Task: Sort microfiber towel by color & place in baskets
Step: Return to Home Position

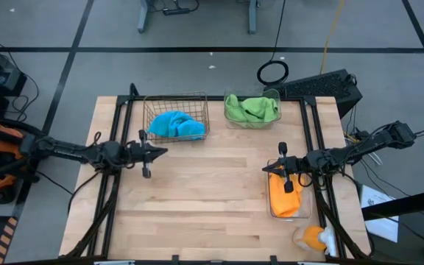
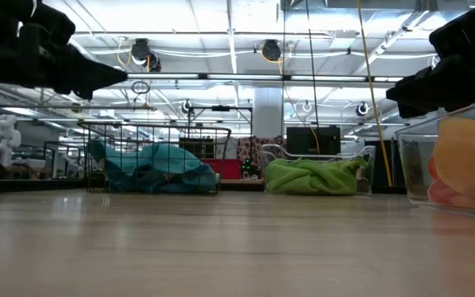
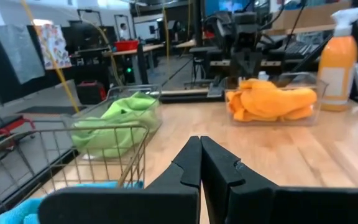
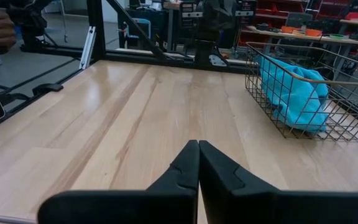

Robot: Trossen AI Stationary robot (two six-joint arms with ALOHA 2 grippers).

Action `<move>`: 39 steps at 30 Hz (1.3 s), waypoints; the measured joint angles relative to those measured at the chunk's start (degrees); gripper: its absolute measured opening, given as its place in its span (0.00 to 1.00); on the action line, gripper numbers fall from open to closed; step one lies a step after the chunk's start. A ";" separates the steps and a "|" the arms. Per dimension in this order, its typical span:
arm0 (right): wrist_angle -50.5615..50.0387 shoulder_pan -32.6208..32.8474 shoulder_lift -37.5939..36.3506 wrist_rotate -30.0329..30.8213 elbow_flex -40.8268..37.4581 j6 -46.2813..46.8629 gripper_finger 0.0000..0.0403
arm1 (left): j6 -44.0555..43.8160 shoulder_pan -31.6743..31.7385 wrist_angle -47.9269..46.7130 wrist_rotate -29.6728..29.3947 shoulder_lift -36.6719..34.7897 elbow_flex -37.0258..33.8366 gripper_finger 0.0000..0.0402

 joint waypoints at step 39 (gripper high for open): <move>-9.69 -0.04 -16.14 1.55 0.04 -1.97 0.00 | -1.08 0.00 -19.60 2.85 -23.77 1.17 0.01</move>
